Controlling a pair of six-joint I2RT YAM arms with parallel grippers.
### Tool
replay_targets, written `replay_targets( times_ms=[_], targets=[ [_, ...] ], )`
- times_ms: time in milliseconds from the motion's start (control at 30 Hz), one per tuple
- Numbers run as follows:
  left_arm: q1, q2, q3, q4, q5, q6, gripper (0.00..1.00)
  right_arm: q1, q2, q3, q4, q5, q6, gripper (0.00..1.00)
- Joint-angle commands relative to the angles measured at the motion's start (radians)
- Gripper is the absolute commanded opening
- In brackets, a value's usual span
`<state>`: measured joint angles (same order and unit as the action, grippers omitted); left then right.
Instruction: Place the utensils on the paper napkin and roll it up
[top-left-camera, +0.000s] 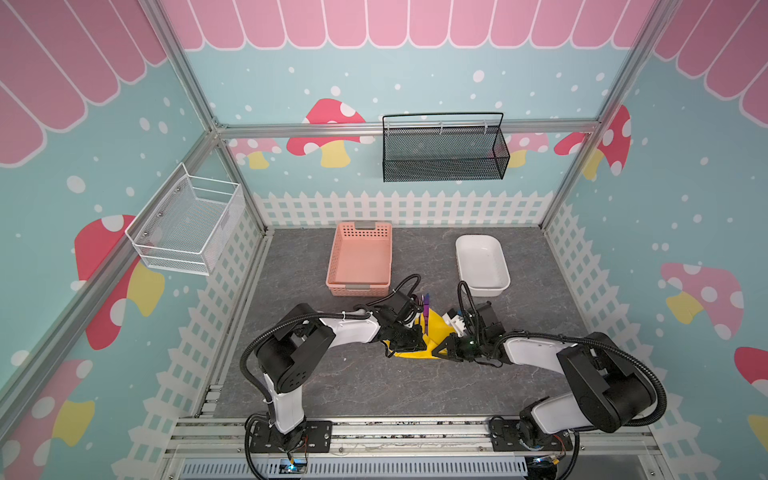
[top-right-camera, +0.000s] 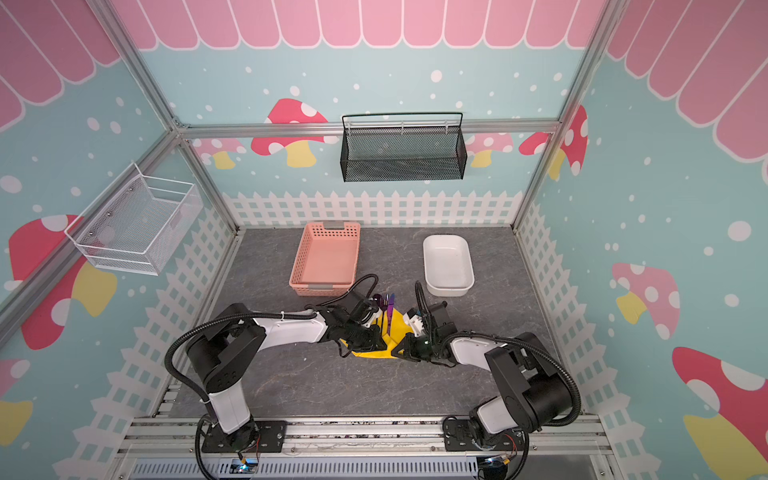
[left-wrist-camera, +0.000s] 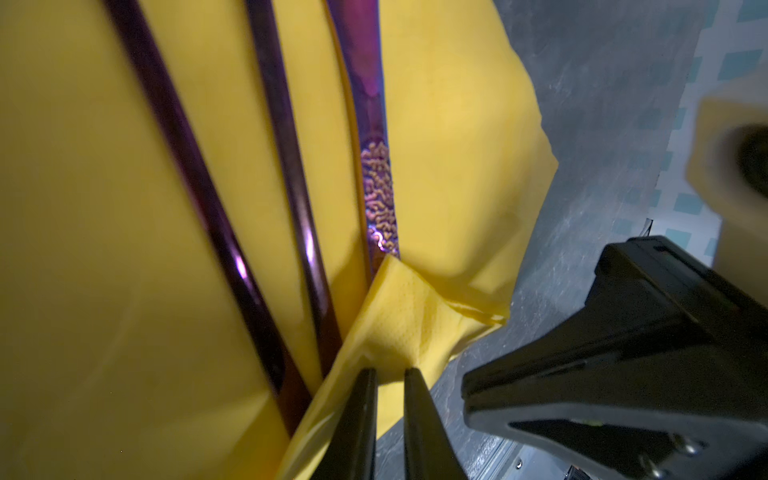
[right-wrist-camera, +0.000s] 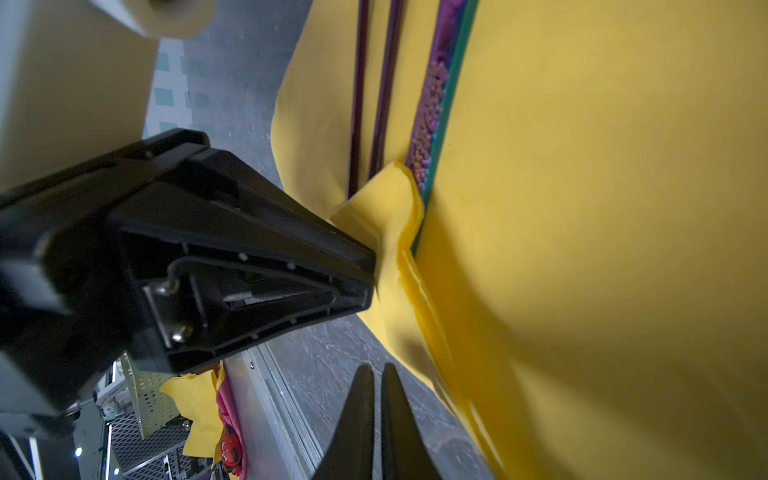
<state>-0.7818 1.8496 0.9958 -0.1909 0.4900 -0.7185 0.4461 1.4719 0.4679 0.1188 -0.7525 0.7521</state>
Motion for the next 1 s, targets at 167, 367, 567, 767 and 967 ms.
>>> replay_targets(
  times_ms=[167, 367, 567, 767, 967],
  targets=[
    [-0.002, 0.006, 0.016, -0.013, -0.021, 0.013, 0.16, 0.003, 0.105, 0.009, 0.039, 0.034, 0.005, 0.09],
    [-0.002, 0.003, 0.012, -0.013, -0.024, 0.013, 0.16, 0.003, 0.092, 0.008, 0.002, 0.059, -0.004, 0.10],
    [-0.001, -0.003, 0.013, -0.013, -0.025, 0.014, 0.16, -0.005, -0.021, 0.052, -0.064, 0.070, -0.008, 0.17],
    [0.000, -0.001, 0.010, -0.011, -0.021, 0.017, 0.16, -0.070, -0.109, 0.122, -0.248, 0.190, -0.081, 0.27],
    [0.001, -0.001, 0.008, -0.007, -0.016, 0.018, 0.16, -0.165, -0.110, 0.160, -0.406, 0.327, -0.168, 0.40]
  ],
)
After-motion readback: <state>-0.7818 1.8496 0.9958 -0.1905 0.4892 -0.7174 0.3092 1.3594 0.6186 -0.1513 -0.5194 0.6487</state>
